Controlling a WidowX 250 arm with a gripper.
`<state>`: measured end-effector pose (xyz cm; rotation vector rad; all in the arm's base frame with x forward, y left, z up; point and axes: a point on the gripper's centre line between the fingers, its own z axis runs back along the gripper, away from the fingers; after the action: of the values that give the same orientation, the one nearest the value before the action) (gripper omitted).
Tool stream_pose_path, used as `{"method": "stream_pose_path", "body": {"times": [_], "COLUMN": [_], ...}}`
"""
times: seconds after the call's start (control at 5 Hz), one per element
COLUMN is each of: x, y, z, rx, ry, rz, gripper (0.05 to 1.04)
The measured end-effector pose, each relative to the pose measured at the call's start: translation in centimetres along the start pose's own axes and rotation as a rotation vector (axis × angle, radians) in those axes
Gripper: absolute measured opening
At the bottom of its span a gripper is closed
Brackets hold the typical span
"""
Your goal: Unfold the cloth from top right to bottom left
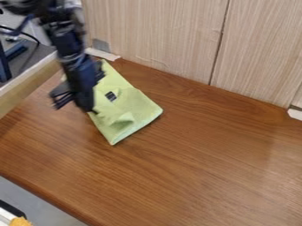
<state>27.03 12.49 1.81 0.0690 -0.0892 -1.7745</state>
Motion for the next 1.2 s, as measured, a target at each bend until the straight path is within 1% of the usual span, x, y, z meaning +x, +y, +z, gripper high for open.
{"method": "stream_pose_path", "body": {"times": [0.2,0.4,0.6,0.8,1.0,1.2], "x": [-0.1,-0.9,-1.0,-1.0,-1.2,-0.9], "y": [-2.6,-4.1,-4.9,-5.9,-6.5,-6.2], "z": [0.1,0.4,-0.4,-2.5,-3.4,-3.4], "rx": [-0.012,-0.001,-0.018,-0.065,-0.102,-0.109], "ry": [-0.007,0.015,0.043,0.043,0.063,0.078], "rz": [0.045,0.108,0.176,0.267,0.324,0.332], "gripper": [0.058,0.058,0.056,0.056,0.080,0.232]}}
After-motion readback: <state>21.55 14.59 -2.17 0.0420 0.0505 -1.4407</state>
